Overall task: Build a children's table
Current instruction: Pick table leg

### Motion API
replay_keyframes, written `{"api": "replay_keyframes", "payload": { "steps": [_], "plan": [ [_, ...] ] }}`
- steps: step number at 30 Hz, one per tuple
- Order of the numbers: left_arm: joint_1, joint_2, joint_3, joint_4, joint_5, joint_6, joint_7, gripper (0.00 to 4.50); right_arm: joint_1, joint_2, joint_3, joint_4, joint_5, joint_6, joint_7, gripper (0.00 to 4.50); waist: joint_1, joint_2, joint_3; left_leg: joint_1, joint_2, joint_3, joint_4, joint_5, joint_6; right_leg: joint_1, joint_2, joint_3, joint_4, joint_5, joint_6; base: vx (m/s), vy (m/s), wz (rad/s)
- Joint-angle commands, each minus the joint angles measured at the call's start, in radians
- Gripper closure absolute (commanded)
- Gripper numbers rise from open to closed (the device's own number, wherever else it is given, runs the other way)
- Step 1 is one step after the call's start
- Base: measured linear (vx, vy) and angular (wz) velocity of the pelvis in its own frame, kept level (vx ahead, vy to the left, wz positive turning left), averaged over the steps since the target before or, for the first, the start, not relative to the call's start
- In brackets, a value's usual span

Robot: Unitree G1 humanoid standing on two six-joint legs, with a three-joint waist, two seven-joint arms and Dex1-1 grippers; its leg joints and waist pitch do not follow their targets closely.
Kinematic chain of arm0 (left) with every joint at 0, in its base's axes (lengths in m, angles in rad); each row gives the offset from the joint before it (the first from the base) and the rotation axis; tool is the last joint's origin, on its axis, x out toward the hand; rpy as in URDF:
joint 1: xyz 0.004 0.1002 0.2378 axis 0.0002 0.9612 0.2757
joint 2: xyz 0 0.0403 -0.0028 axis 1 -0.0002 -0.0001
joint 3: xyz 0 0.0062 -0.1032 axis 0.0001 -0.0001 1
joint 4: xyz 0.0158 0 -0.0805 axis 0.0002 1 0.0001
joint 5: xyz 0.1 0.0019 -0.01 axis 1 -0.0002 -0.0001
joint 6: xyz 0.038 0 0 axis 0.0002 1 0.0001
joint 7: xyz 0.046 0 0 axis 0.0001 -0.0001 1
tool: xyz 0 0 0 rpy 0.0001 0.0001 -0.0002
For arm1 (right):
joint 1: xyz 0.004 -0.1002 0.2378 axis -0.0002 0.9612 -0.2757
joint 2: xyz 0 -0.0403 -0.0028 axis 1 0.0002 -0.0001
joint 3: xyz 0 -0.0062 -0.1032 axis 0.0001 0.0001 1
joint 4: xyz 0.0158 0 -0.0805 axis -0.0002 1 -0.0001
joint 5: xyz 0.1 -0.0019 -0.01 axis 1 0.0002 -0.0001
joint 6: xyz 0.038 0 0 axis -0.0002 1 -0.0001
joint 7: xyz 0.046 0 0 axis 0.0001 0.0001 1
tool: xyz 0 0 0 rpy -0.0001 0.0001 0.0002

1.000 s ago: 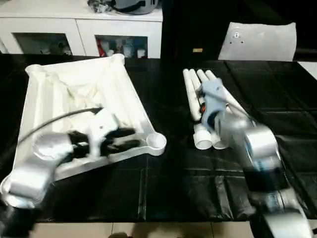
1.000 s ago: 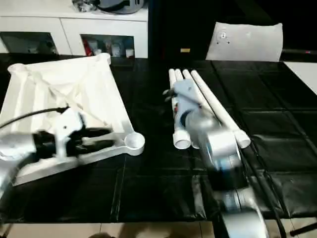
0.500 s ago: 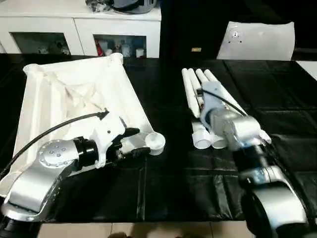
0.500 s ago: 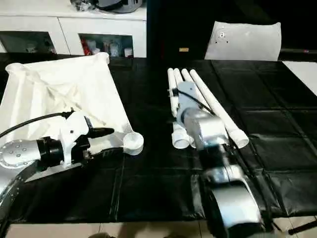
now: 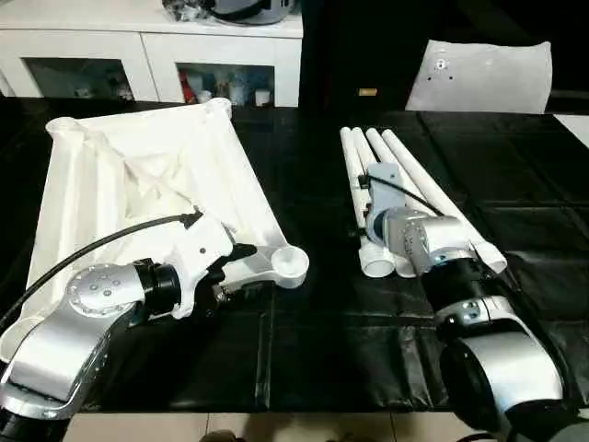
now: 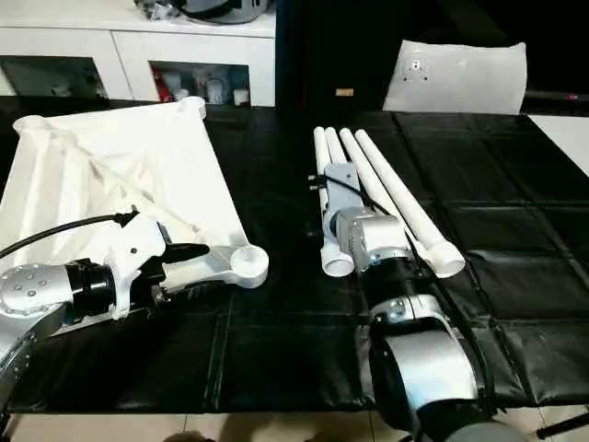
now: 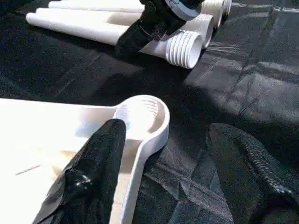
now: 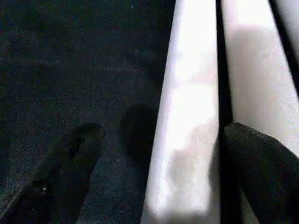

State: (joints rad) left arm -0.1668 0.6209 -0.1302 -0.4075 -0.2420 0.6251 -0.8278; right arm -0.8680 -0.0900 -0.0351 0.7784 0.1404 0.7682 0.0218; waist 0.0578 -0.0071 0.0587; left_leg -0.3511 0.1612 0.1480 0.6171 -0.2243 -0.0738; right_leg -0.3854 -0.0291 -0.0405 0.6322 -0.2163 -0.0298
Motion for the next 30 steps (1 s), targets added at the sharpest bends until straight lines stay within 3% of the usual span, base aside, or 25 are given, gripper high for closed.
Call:
{"api": "replay_keyframes", "payload": {
  "steps": [1, 5, 17, 18, 21, 23, 25, 28, 30],
  "plan": [
    [-0.011, 0.011, -0.012, -0.02, 0.0, 0.008, 0.001, 1.39, -0.015, -0.001, -0.023, 0.028, 0.009, 0.028, -0.005, 0.0, -0.002, 0.009, -0.06, -0.002, 0.054, -0.007, -0.078, -0.063, -0.044, 0.049, -0.1, 0.058, -0.057, -0.042, -0.201, 0.0, 0.0, 0.0],
    [-0.016, 0.017, -0.016, -0.024, -0.001, 0.011, -0.003, 1.39, -0.026, -0.002, -0.04, 0.05, 0.019, 0.049, 0.008, 0.0, -0.001, 0.009, -0.062, -0.003, 0.054, -0.008, -0.077, -0.049, -0.043, 0.051, -0.1, 0.058, -0.054, -0.022, -0.201, 0.0, 0.0, 0.0],
    [-0.035, 0.007, -0.028, -0.031, -0.025, 0.035, -0.008, 1.31, -0.078, -0.024, -0.081, 0.135, 0.055, 0.13, 0.082, 1.06, -0.003, 0.007, -0.061, -0.002, 0.055, -0.005, -0.076, -0.056, -0.04, 0.05, -0.1, 0.058, -0.057, -0.032, -0.216, 0.0, 0.0, 0.0],
    [-0.036, 0.005, -0.027, -0.032, -0.027, 0.037, -0.007, 1.31, -0.083, -0.025, -0.082, 0.14, 0.056, 0.133, 0.085, 1.15, -0.002, 0.013, -0.061, -0.002, 0.056, -0.006, -0.075, -0.052, -0.042, 0.051, -0.101, 0.058, -0.055, -0.031, -0.217, 0.0, 0.0, 0.0],
    [-0.035, 0.0, -0.031, -0.034, -0.031, 0.041, -0.005, 1.31, -0.09, -0.03, -0.08, 0.15, 0.053, 0.136, 0.096, 1.31, -0.003, 0.007, -0.062, -0.003, 0.055, -0.005, -0.074, -0.046, -0.04, 0.052, -0.101, 0.058, -0.055, -0.028, -0.22, 0.0, 0.0, 0.0],
    [-0.034, 0.001, -0.037, -0.033, -0.027, 0.04, -0.004, 1.31, -0.092, -0.032, -0.08, 0.154, 0.054, 0.139, 0.099, 1.52, -0.003, 0.012, -0.062, -0.003, 0.056, -0.005, -0.074, -0.042, -0.039, 0.051, -0.101, 0.058, -0.055, -0.026, -0.219, 0.0, 0.0, 0.0],
    [-0.035, -0.003, -0.04, -0.032, -0.025, 0.04, -0.002, 1.31, -0.093, -0.033, -0.081, 0.157, 0.056, 0.142, 0.104, 1.58, -0.004, 0.006, -0.061, -0.004, 0.055, -0.004, -0.074, -0.045, -0.039, 0.052, -0.1, 0.058, -0.057, -0.03, -0.22, 0.0, 0.0, 0.0],
    [-0.037, -0.007, -0.042, -0.031, -0.032, 0.041, 0.003, 1.31, -0.098, -0.033, -0.075, 0.167, 0.046, 0.145, 0.114, 1.97, -0.005, 0.01, -0.061, -0.002, 0.057, -0.004, -0.074, -0.049, -0.041, 0.05, -0.099, 0.057, -0.057, -0.04, -0.218, 0.0, 0.0, 0.0],
    [-0.038, -0.005, -0.044, -0.029, -0.033, 0.04, 0.001, 1.31, -0.102, -0.034, -0.075, 0.172, 0.045, 0.145, 0.118, 2.11, -0.004, 0.006, -0.061, -0.004, 0.057, -0.004, -0.075, -0.051, -0.04, 0.052, -0.101, 0.058, -0.058, -0.045, -0.219, 0.0, 0.0, 0.0]
  ]
}}
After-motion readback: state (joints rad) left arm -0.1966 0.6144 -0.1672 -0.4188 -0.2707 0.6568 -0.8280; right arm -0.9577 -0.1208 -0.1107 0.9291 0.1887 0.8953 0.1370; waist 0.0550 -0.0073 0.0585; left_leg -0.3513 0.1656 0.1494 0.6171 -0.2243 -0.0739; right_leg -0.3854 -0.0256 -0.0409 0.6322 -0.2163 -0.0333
